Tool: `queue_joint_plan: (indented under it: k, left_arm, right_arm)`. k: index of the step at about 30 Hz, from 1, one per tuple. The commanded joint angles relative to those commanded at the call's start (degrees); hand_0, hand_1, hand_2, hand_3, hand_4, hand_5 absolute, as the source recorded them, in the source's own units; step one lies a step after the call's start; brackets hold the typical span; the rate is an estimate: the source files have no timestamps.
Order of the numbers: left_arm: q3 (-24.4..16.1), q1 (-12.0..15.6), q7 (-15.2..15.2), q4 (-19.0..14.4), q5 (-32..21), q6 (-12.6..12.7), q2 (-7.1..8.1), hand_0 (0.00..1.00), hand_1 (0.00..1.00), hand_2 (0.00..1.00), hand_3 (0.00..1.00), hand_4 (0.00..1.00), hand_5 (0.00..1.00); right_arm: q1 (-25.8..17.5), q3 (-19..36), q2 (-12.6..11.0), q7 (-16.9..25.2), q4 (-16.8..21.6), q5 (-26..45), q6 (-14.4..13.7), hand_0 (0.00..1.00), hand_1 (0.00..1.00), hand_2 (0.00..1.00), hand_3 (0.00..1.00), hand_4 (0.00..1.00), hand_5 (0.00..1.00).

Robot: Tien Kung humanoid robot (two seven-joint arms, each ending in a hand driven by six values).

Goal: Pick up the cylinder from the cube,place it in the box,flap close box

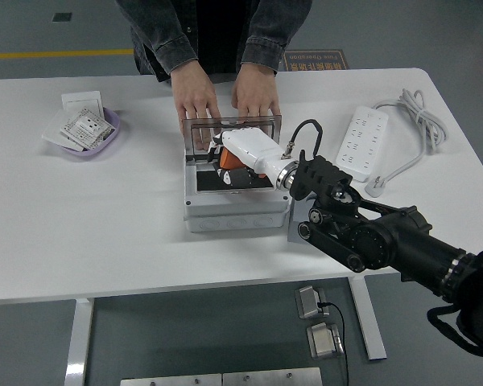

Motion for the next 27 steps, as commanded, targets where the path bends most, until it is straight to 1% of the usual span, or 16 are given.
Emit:
queue_joint_plan:
  k: [4, 5, 10, 11, 15, 18, 21, 25, 27]
  left_arm:
    - [0.0, 0.0, -0.1, 0.0, 0.1, 0.0, 0.00, 0.641, 0.698, 0.674, 0.706, 0.780, 0.522]
    - [0.1, -0.1, -0.1, 0.0, 0.1, 0.0, 0.00, 0.641, 0.699, 0.673, 0.704, 0.780, 0.523]
    - [0.6, -0.3, -0.2, 0.0, -0.1, -0.1, -0.11, 0.641, 0.699, 0.673, 0.704, 0.780, 0.523]
    - [0.6, -0.3, -0.2, 0.0, -0.1, -0.1, -0.13, 0.641, 0.698, 0.673, 0.703, 0.780, 0.523]
    - [0.6, -0.3, -0.2, 0.0, 0.0, -0.1, -0.21, 0.641, 0.698, 0.673, 0.703, 0.780, 0.523]
    - [0.2, -0.2, -0.1, 0.0, 0.4, -0.1, -0.31, 0.640, 0.698, 0.673, 0.702, 0.780, 0.522]
    - [0.1, 0.1, 0.0, 0.0, 0.4, -0.1, -0.45, 0.640, 0.698, 0.673, 0.702, 0.780, 0.522]
    - [0.1, 0.2, 0.1, 0.0, 0.1, -0.1, -0.62, 0.641, 0.698, 0.672, 0.701, 0.777, 0.520]
    - [0.0, 0.3, 0.2, 0.0, 0.1, -0.1, -0.68, 0.641, 0.698, 0.672, 0.701, 0.777, 0.520]
  right_arm:
    - [-0.1, 0.2, 0.0, 0.3, 0.0, 0.1, -0.2, 0.313, 0.402, 0.574, 0.641, 0.845, 0.493]
    - [-0.2, 0.2, 0.0, 0.3, 0.0, 0.2, -0.3, 0.517, 0.528, 0.612, 0.711, 0.970, 0.581]
    - [-0.6, 0.1, 0.1, 0.6, -0.2, 0.4, -0.6, 0.517, 0.528, 0.612, 0.711, 0.970, 0.581]
    - [-0.7, 0.1, 0.1, 0.7, -0.2, 0.4, -0.6, 0.608, 0.567, 0.616, 0.722, 0.971, 0.579]
    - [-1.2, 0.5, -0.1, 0.6, 0.3, 0.6, -0.6, 0.608, 0.567, 0.616, 0.722, 0.971, 0.579]
    - [-2.1, 2.0, -0.7, 0.3, 2.8, 1.9, -0.3, 0.614, 0.566, 0.619, 0.721, 0.990, 0.596]
    - [-3.5, 3.9, -2.2, -0.3, 6.6, 4.8, 0.5, 0.614, 0.566, 0.619, 0.721, 0.990, 0.596]
    - [-5.6, 6.6, -5.1, -1.9, 12.0, 7.6, 2.3, 0.618, 0.555, 0.615, 0.718, 0.998, 0.610]
    - [-6.8, 8.4, -7.1, -3.3, 15.6, 8.1, 3.8, 0.618, 0.555, 0.615, 0.718, 0.998, 0.610]
